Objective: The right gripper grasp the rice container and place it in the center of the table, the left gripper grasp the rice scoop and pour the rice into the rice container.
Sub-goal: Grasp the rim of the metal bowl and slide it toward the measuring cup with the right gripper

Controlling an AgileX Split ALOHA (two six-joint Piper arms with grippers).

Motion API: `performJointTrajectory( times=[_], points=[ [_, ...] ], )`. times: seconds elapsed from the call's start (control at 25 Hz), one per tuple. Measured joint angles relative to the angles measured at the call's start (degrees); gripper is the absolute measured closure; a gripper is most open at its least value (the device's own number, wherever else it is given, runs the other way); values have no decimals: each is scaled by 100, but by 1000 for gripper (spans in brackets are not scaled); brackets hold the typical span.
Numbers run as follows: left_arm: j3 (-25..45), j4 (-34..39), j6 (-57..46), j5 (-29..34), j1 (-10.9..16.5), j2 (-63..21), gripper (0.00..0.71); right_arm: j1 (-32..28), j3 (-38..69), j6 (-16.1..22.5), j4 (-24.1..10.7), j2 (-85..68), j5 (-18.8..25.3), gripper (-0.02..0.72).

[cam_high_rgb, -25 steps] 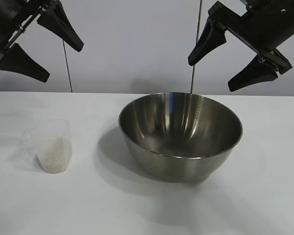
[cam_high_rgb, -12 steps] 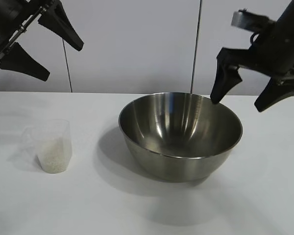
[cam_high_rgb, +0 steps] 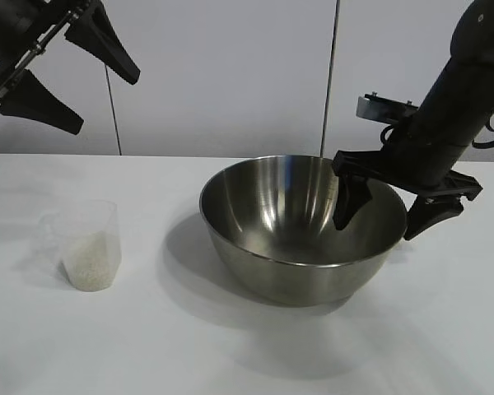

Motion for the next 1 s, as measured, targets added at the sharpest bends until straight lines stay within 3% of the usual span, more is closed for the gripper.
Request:
performJointTrajectory(
  times=[0.2, 0.36, 0.72, 1.0],
  points=[
    [0, 0, 0, 0, 0, 0, 80, 0, 0, 214, 58, 12, -45, 504],
    [0, -5, 0, 0, 0, 0, 80, 0, 0, 250, 71, 12, -20, 657],
    [0, -5, 5, -2, 0, 0, 80, -14, 0, 221, 187, -34, 269, 694],
    [0, -5, 5, -2, 0, 0, 80, -198, 0, -448, 1034, -373, 625, 693]
  ],
)
